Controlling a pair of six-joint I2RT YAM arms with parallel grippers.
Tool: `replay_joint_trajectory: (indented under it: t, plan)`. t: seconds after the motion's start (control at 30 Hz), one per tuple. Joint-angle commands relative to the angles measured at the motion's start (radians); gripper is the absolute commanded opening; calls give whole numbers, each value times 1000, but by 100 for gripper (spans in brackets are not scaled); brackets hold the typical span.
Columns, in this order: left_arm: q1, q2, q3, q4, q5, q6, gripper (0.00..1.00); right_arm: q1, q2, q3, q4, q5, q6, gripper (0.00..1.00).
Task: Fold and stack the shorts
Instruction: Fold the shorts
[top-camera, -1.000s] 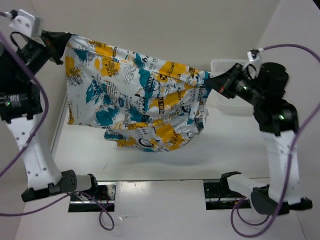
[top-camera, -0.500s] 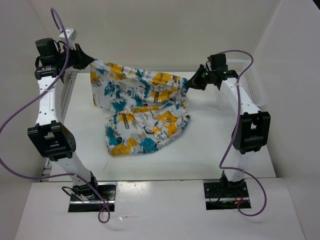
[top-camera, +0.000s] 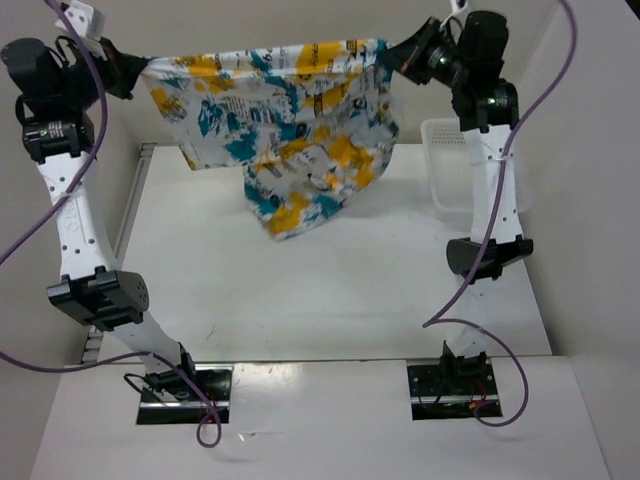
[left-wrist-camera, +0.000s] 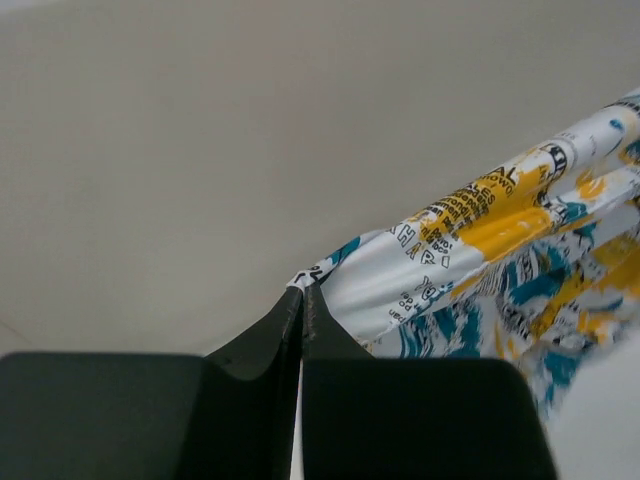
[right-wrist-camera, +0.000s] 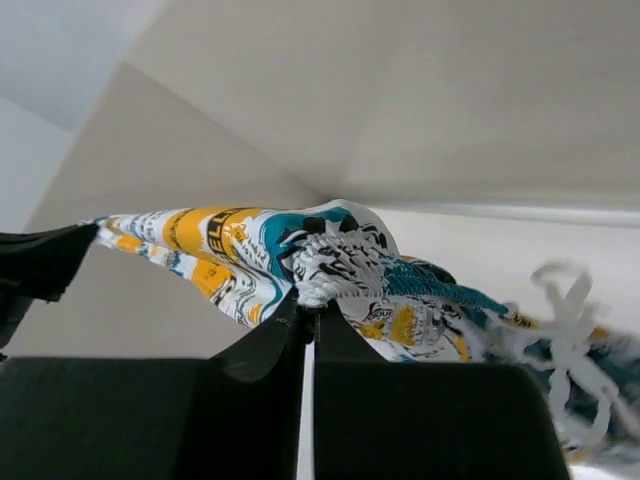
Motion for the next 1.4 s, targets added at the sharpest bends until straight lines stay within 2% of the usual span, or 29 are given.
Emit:
replay_joint_trajectory:
  t: [0.0, 0.07, 0.1, 0.13, 0.17, 0.2, 0.23, 0.27, 0.3, 0.37, 0.4, 0.43, 0.47, 0.53, 0.57, 0.6, 0.63, 0.67, 0.77, 0.8, 0.83, 0.9, 1.0, 1.03, 1.1, 1.23, 1.37]
  plan:
    - [29, -121, 17, 56, -3, 30, 0, 11, 108, 470, -277, 42, -55, 1]
    - [29, -229, -164, 127, 20, 30, 0, 34, 47, 362, -386, 57, -108, 1]
    - [29, -274, -247, 156, 20, 30, 0, 61, 74, 459, -449, 123, -133, 1]
    - [29, -350, -320, 173, 31, 30, 0, 84, 74, 451, -556, 184, -151, 1]
    - [29, -388, -462, 173, 31, 30, 0, 104, 74, 429, -584, 256, -167, 1]
    - [29, -424, -543, 182, 40, 30, 0, 117, 50, 270, -585, 244, -167, 1]
    - [29, -490, -618, 182, 69, 30, 0, 130, -33, 198, -574, 244, -167, 1]
    - [29, -520, -687, 172, 70, 30, 0, 155, -56, 160, -574, 355, -158, 1]
    - [29, -549, -809, 159, 88, 30, 0, 192, -91, 36, -574, 403, -149, 1]
    - [29, -625, -901, 101, 102, 30, 0, 192, -215, -125, -537, 457, -123, 1]
    - [29, -664, -971, 66, 112, 30, 0, 192, -281, -387, -475, 458, -110, 1]
    - [29, -679, -1007, 54, 113, 30, 0, 181, -454, -548, -304, 458, -96, 1]
    - [29, -693, -1039, 41, 113, 30, 0, 161, -536, -850, -228, 374, -75, 1]
    - [29, -728, -1140, 4, 123, 30, 0, 120, -738, -1110, -105, 288, -31, 0]
    - [20, -741, -1174, -8, 123, 30, 0, 120, -800, -1336, -1, 240, -17, 0]
    - [20, -765, -1209, -17, 123, 30, 0, 120, -855, -1443, 59, 215, 8, 3]
    - [20, -776, -1278, -31, 114, 30, 0, 120, -953, -1631, 172, 176, 22, 5]
    - [20, -796, -1312, -43, 114, 30, 0, 106, -984, -1699, 204, 165, 31, 5]
    - [11, -816, -1415, -68, 114, 30, 0, 95, -1015, -1819, 196, 183, 19, 15]
    - [11, -816, -1430, -80, 102, 30, 0, 83, -1015, -1820, 179, 183, -1, 42]
    - [11, -816, -1442, -94, 102, 30, 0, 83, -1005, -1830, 164, 183, -1, 61]
    - [11, -825, -1455, -141, 90, 30, 0, 83, -995, -1841, 136, 163, 15, 73]
    - [11, -825, -1455, -175, 90, 30, 0, 83, -995, -1928, 127, 108, 112, 75]
    - [11, -825, -1455, -201, 80, 30, 0, 92, -1010, -1953, 127, 108, 168, 73]
    - [2, -825, -1455, -210, 80, 30, 0, 101, -1084, -2011, 136, 86, 216, 71]
    - [-9, -825, -1455, -210, 80, 30, 0, 111, -1202, -2134, 136, 66, 324, 60]
    - [-9, -816, -1455, -210, 80, 30, 0, 111, -1369, -2276, 136, 45, 440, 59]
